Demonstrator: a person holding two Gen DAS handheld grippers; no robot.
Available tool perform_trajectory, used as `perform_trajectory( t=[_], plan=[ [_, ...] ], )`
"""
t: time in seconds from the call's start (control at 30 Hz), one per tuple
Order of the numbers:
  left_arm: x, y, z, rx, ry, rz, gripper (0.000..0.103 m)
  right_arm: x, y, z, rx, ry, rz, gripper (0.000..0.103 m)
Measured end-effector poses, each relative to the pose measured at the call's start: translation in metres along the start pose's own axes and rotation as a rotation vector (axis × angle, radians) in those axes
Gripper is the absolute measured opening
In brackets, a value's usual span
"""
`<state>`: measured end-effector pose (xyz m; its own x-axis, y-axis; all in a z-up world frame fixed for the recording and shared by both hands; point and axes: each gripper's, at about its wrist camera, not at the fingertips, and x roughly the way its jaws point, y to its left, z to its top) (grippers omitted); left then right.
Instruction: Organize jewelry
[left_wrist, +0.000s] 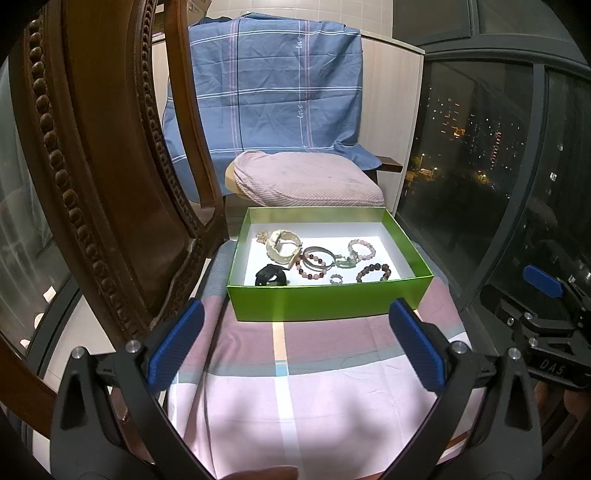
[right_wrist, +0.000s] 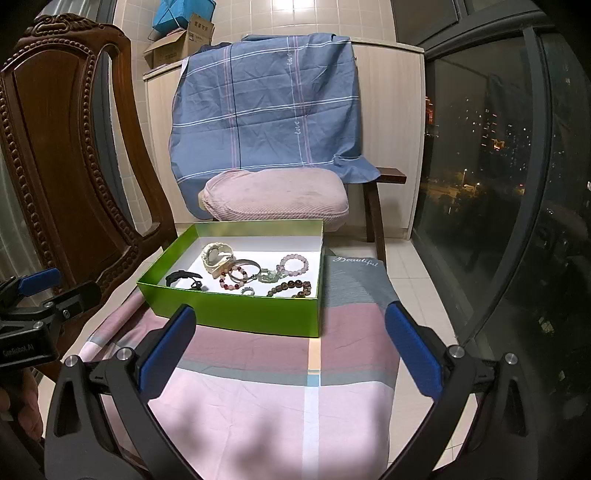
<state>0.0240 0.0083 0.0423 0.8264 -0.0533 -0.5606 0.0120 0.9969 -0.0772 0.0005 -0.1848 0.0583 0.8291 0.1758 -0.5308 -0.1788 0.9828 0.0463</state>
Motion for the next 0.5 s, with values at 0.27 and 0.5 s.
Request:
perform_trajectory(
  t=[0.27,0.5],
  plan=[
    [0.0001,-0.0005,-0.0007,0.0,0.0,-0.001,0.099,0.0,-0.0002,-0.0005,0.0,0.0,0.001,0.1],
    [0.0004,-0.0011,-0.0006,0.0,0.001,0.0,0.099,-0.0002,0.0003,-0.0002,0.001,0.001,0.002,0.1]
  ],
)
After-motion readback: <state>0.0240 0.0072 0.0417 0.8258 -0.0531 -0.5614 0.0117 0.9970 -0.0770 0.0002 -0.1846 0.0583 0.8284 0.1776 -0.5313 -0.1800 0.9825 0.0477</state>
